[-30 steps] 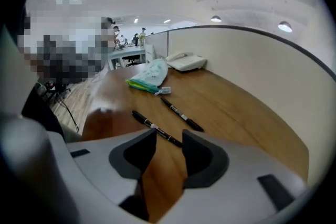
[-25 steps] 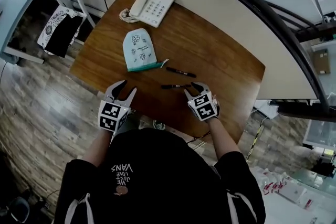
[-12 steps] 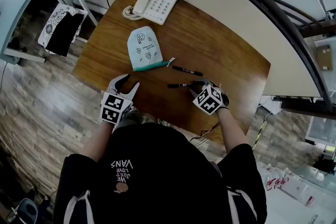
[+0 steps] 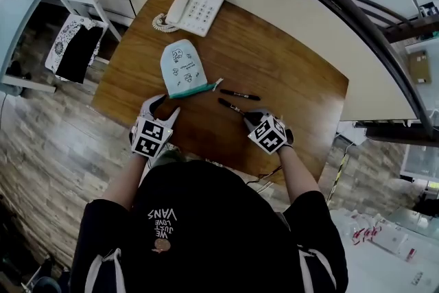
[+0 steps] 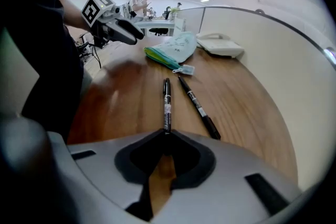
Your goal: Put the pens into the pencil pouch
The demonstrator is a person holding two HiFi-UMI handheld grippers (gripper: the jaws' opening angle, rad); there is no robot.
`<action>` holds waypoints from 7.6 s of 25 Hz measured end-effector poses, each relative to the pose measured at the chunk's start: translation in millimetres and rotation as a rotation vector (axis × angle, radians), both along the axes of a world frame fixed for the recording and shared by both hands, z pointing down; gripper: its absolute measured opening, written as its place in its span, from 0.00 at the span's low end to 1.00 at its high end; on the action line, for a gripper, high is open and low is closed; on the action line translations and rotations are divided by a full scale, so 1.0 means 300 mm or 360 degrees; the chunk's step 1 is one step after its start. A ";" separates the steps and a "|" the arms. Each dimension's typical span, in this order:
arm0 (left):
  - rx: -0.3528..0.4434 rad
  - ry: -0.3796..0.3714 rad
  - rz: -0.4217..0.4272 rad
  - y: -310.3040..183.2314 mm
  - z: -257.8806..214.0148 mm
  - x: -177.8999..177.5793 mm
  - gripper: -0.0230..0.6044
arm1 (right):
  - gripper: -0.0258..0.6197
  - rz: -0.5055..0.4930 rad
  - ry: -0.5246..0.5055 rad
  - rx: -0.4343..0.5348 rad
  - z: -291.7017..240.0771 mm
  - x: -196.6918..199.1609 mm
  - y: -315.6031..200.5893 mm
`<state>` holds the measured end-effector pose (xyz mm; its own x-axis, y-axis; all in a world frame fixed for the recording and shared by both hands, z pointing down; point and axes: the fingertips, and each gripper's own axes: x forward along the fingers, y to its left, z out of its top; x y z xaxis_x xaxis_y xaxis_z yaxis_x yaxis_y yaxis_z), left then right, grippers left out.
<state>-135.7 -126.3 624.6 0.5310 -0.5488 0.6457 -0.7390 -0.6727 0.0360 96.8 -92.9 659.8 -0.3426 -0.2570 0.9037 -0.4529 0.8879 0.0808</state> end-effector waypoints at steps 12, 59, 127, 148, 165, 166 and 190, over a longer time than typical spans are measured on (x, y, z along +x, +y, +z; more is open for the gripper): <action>0.0182 -0.0366 0.0319 -0.076 0.082 0.079 0.34 | 0.11 0.0392 -0.0182 0.0063 -0.063 -0.064 0.072; 0.0128 0.0447 0.0398 -0.051 -0.173 0.141 0.08 | 0.11 0.1001 -0.0831 -0.0190 -0.171 -0.558 -0.261; -0.0086 0.0607 -0.0295 -0.127 -0.141 0.156 0.08 | 0.14 0.0456 -0.0339 0.0024 -0.106 0.039 -0.082; -0.0146 0.0699 -0.0146 -0.060 -0.143 0.230 0.08 | 0.14 0.0382 -0.0598 0.0004 -0.176 -0.320 -0.109; -0.0244 0.0884 -0.0008 -0.045 -0.197 0.244 0.08 | 0.14 0.0506 -0.0684 0.0111 -0.159 -0.528 -0.279; -0.0247 0.0887 -0.0001 -0.051 -0.197 0.244 0.08 | 0.14 0.0517 -0.0682 0.0118 -0.154 -0.532 -0.286; -0.0304 0.0753 -0.0152 -0.077 -0.073 0.257 0.08 | 0.18 0.0863 -0.0810 0.0159 -0.234 -0.233 -0.178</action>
